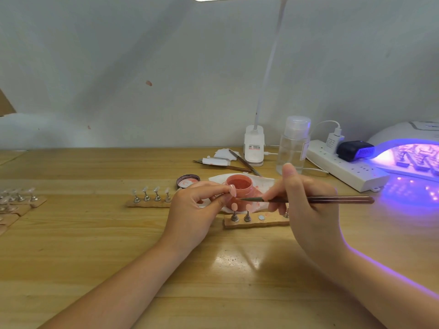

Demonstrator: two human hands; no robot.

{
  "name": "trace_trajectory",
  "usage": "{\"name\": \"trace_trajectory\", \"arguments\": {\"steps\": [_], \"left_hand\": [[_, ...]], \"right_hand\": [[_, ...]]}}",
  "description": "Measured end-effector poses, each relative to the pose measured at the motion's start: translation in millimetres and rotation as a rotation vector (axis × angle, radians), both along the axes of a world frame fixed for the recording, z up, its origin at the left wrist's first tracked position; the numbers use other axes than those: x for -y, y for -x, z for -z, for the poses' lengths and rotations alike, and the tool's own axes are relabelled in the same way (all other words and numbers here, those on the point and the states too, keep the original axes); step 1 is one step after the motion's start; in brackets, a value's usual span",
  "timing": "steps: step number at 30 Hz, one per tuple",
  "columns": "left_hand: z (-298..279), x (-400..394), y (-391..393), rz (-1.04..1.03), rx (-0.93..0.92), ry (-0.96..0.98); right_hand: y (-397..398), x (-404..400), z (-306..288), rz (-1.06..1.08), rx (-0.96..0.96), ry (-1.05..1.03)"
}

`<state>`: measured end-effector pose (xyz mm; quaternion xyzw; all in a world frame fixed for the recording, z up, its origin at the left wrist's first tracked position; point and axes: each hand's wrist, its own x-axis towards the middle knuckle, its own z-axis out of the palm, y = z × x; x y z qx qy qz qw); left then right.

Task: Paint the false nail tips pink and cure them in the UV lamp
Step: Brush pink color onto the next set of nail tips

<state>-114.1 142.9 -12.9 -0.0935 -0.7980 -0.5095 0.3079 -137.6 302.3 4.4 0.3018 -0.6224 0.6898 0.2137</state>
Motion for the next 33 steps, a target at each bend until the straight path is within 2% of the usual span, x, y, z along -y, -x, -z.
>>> {"name": "trace_trajectory", "arguments": {"steps": [5, 10, 13, 18, 22, 26, 30, 33], "left_hand": [[1.0, 0.1, -0.2, -0.004, -0.01, 0.007], [0.1, -0.4, 0.1, -0.011, -0.019, 0.002], [0.5, -0.1, -0.1, -0.016, -0.016, 0.008], [-0.1, -0.2, -0.4, -0.017, 0.007, 0.003], [-0.6, -1.0, -0.8, -0.022, 0.035, -0.01], [-2.1, -1.4, -2.4, -0.03, 0.053, -0.021], [-2.8, -2.0, -3.8, -0.037, 0.071, -0.021], [-4.3, -3.0, -4.7, -0.029, 0.07, -0.021]], "right_hand": [[0.2, 1.1, -0.9, 0.048, 0.02, -0.036], [-2.5, 0.0, -2.4, -0.004, 0.047, 0.064], [-1.6, 1.1, -2.5, 0.041, 0.038, -0.006], [-1.2, 0.9, -2.8, 0.003, 0.04, 0.043], [1.4, 2.2, -1.8, -0.008, 0.03, -0.031], [1.8, -0.1, -1.6, -0.009, 0.035, 0.029], [3.3, 1.5, -1.9, 0.0, 0.004, -0.048], [1.7, 1.9, -1.2, -0.04, 0.026, -0.017]]}}
